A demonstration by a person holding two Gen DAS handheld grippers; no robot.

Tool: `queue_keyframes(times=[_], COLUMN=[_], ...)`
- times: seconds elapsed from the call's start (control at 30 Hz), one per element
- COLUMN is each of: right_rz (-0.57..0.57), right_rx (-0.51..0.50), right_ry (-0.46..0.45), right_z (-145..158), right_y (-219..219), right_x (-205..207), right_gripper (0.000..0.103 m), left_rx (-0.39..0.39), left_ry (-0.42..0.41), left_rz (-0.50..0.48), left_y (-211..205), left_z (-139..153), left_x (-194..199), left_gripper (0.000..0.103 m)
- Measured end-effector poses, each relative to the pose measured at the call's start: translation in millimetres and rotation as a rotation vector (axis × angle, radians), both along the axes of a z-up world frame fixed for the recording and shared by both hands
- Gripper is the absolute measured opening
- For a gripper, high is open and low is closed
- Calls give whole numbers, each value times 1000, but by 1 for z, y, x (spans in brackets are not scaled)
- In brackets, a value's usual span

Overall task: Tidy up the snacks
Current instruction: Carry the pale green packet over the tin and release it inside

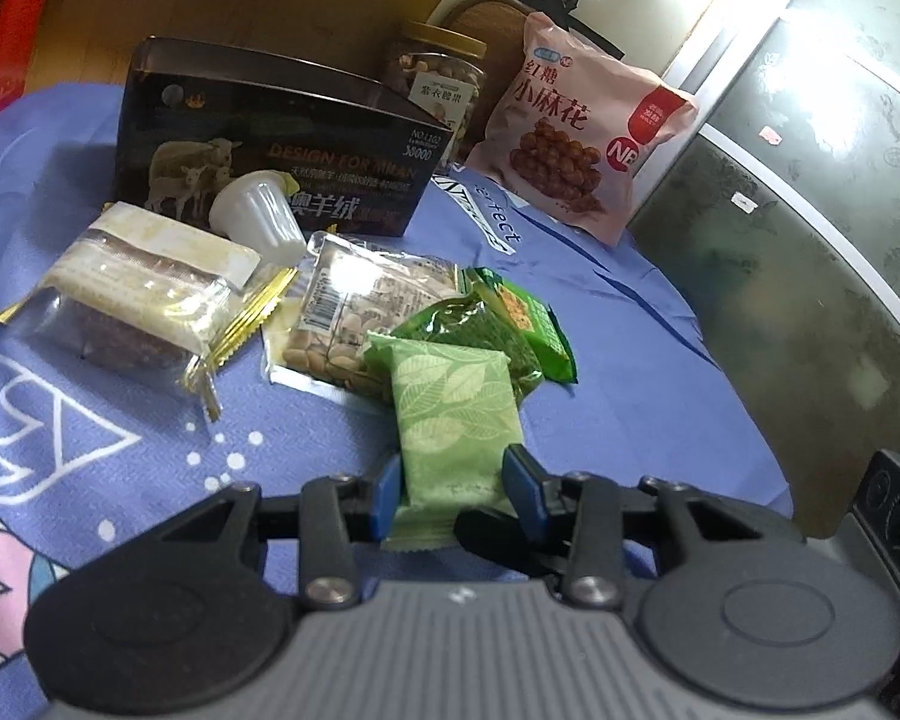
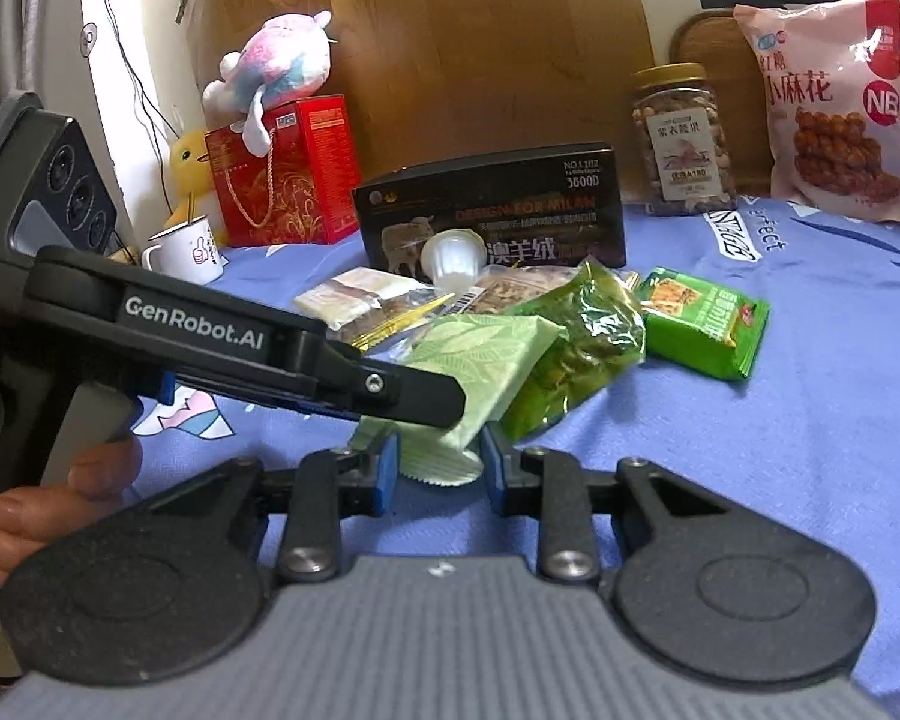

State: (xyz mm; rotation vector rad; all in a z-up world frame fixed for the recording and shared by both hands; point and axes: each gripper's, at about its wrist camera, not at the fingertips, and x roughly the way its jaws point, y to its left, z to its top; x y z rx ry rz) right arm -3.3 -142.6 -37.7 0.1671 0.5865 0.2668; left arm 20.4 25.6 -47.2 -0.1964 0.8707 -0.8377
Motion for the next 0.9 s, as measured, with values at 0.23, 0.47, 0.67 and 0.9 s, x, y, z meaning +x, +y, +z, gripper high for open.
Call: queue_keyframes(times=[0.23,0.47,0.67,0.9], right_rz=[14,56,68,-86], right_rx=[17,13,10,40], right_ry=[-18,-123,-125,-60], right_z=[3,47,69,52], right_y=[2,6,5,-24], right_x=[2,57,169,186], right_gripper=[31,31,34,36], left_rx=[1,-17,46,-6], left_ry=[-21,-184,-230,-215], left_rz=[38,108,162,171], left_y=[8,16,-10,2], left_z=[12,83,93,85], left_x=[1,60,155,155], left_gripper=[36,37,56,57])
